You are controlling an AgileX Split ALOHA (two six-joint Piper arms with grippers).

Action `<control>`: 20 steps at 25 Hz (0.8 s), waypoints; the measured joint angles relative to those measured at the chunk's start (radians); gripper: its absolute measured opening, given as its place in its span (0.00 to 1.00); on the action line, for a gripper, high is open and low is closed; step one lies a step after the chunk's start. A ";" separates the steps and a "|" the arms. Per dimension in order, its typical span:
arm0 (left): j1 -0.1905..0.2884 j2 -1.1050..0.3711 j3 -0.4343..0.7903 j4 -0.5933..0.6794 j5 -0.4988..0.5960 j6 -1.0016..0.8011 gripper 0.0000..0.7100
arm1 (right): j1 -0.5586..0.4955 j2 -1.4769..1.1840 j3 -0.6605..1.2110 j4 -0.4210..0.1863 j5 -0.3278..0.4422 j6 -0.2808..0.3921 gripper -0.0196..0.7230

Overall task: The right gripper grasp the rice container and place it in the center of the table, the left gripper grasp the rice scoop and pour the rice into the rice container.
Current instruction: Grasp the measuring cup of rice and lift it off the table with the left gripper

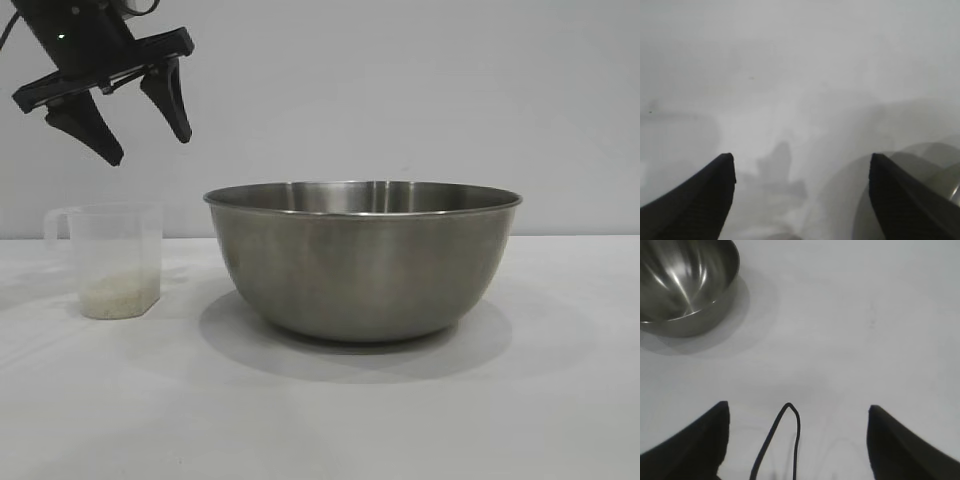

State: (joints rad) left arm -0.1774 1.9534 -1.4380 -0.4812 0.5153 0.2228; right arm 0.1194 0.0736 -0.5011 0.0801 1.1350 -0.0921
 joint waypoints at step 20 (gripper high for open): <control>0.000 0.000 0.000 0.027 -0.015 0.000 0.74 | 0.000 -0.090 0.011 0.002 0.006 0.000 0.74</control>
State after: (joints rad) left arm -0.1774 1.9534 -1.4380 -0.4537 0.5002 0.2228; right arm 0.1194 -0.0163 -0.4901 0.0823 1.1414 -0.0921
